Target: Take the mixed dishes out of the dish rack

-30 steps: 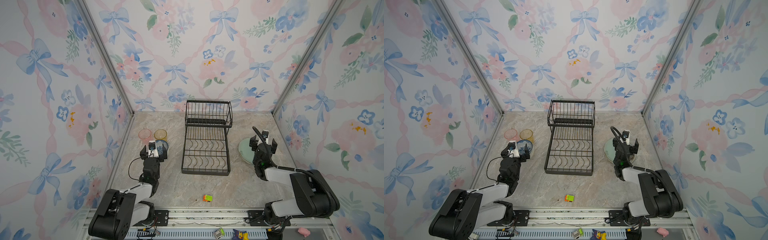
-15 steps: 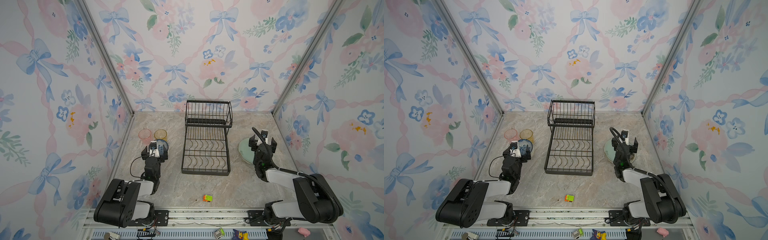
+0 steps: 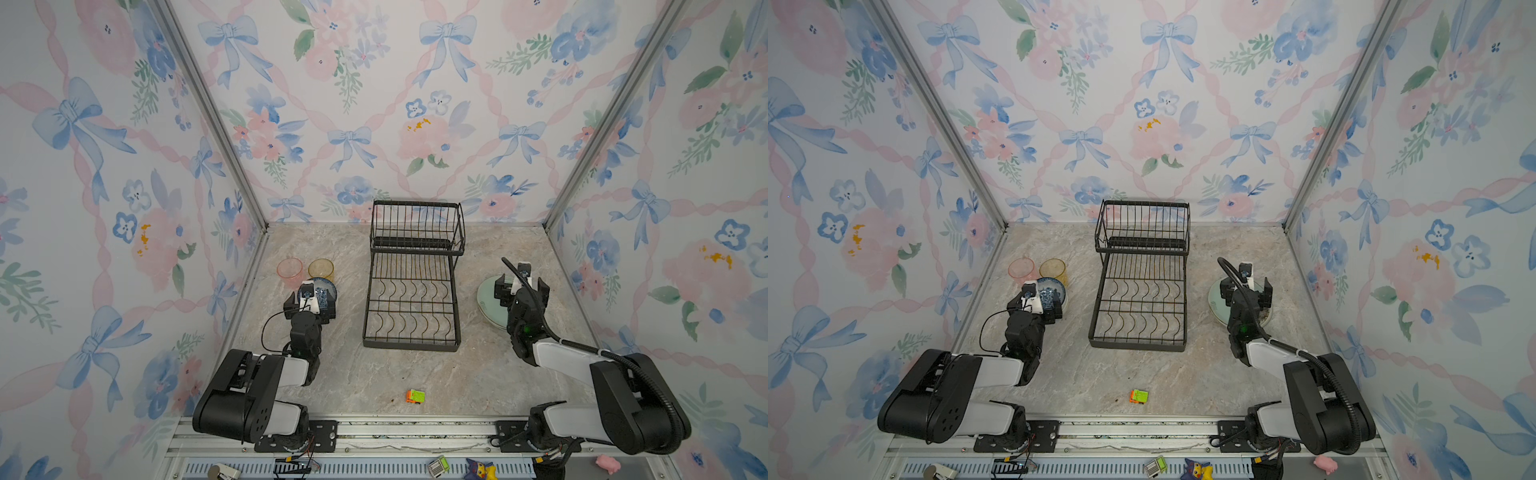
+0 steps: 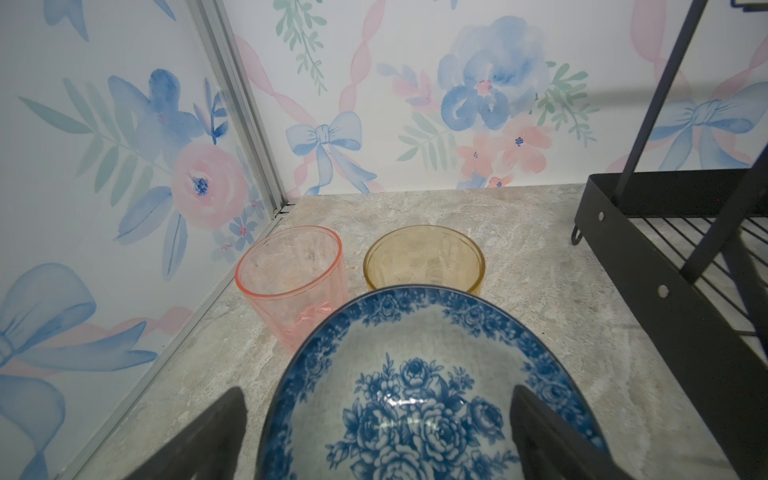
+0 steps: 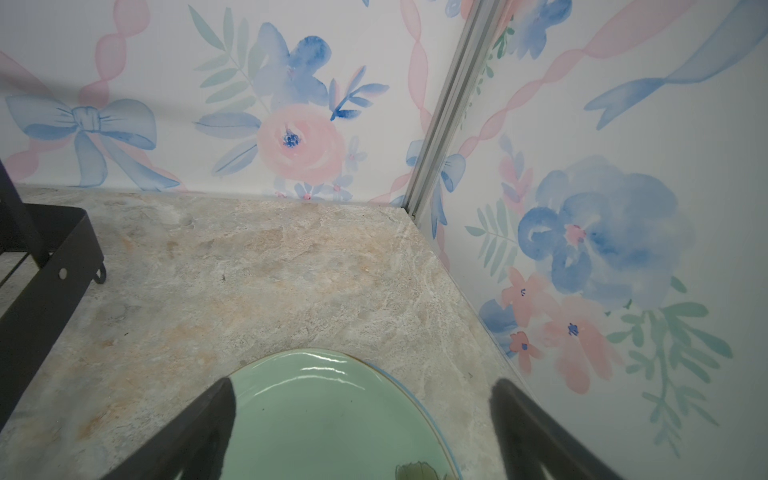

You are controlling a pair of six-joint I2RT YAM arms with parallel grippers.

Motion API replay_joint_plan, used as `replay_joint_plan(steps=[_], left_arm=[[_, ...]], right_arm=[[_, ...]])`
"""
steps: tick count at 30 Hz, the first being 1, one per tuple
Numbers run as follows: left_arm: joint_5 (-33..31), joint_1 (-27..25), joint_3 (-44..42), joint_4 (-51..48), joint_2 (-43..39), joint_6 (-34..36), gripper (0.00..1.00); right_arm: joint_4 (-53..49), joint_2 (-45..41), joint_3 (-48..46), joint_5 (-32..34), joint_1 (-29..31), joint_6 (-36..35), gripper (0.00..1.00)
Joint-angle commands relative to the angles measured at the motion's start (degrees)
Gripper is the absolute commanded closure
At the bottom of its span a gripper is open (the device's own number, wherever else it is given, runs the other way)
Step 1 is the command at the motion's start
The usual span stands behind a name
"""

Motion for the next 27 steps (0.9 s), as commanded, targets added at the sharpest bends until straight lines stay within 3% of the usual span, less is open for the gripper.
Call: replay_joint_plan(steps=[1,10,20,25,27], left_arm=[[0.3,0.7,1.0,1.8,1.3,0.7,0.02],[1.7,1.5,-0.2,6.7,3.5,0.8,0.02],[4.7,1.6,-1.0,9.1,4.9,1.9,0.02],[4.6,1.6,-2.8,13.0,5.4,1.9,0.02],[4.6,1.6,-3.1,14.5,6.2,1.9,0.02]], right_arm=[[0.3,0.8,-2.3,-1.5,-1.0,3.3,0.03],[2.5,8.0,-0.5,-1.2,-1.9,4.1,0.03],[4.0,9.0,-1.0,-3.0,-3.2,5.8,0.03],[2.1,9.0,-0.3,-7.7,-5.2,6.9,0.03],[0.0,9.6,0.6,-13.5,-7.1,7.7,0.03]])
